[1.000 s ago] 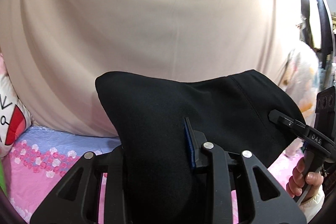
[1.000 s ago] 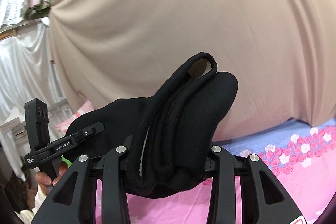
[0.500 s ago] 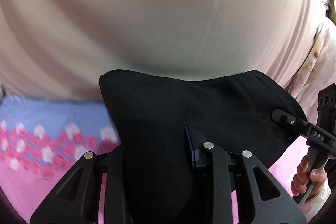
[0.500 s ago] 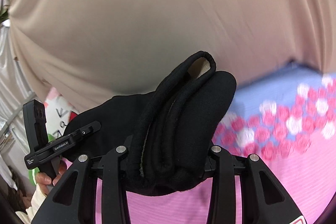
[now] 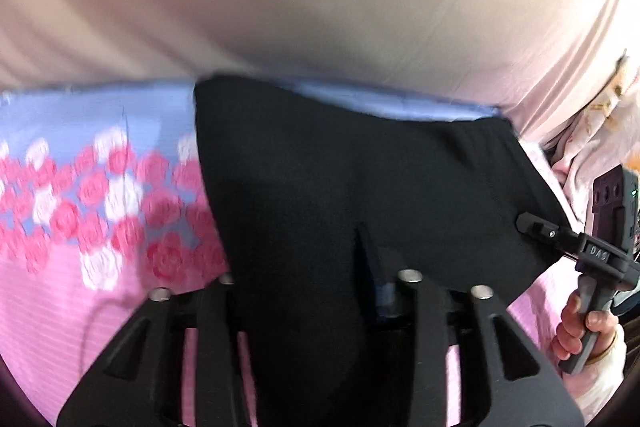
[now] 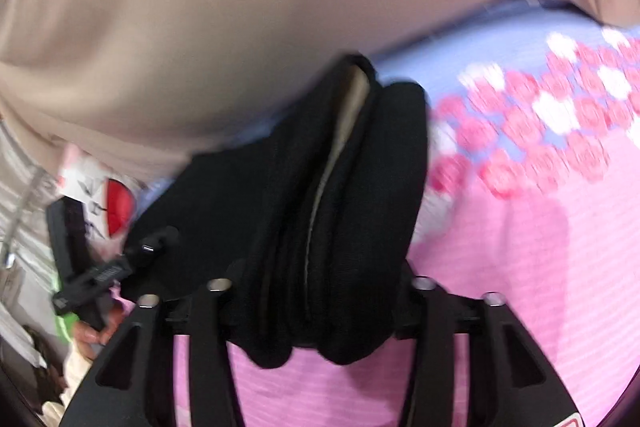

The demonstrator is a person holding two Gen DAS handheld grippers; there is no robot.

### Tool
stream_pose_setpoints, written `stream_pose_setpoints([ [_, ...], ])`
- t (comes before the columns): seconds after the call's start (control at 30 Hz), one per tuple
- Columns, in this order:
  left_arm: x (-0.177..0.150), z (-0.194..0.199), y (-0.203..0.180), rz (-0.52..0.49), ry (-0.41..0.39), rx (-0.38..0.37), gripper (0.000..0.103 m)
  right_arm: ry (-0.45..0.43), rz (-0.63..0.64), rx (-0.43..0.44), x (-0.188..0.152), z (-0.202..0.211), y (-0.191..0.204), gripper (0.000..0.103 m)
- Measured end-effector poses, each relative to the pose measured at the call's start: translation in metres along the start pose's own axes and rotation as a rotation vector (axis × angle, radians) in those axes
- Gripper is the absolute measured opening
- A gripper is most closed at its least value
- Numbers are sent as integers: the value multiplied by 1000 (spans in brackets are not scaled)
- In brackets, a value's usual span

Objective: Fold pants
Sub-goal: 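Lower the pants onto the sheet and open both grippers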

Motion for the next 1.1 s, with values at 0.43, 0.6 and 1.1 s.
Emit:
stream_pose_setpoints([
  [0.43, 70, 87, -12, 42, -226, 76, 69, -151, 238, 10, 55, 50, 98, 29],
  [0.6, 65, -21, 10, 79, -26, 260, 69, -52, 229, -229, 69, -39, 54, 15],
  [1.1, 13, -2, 40, 97, -22, 254, 84, -51, 153, -224, 2, 21, 10, 17],
])
Point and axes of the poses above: each gripper's, at about its wrist camera, not at the fingertips, and z roughly against the way its jaws point, y to its left, x to its top, the point moved 8 cm from there along -z, roughly the way its jaws point, and after that the axes turned 4 degrees about -z, right-handed, at the moved point
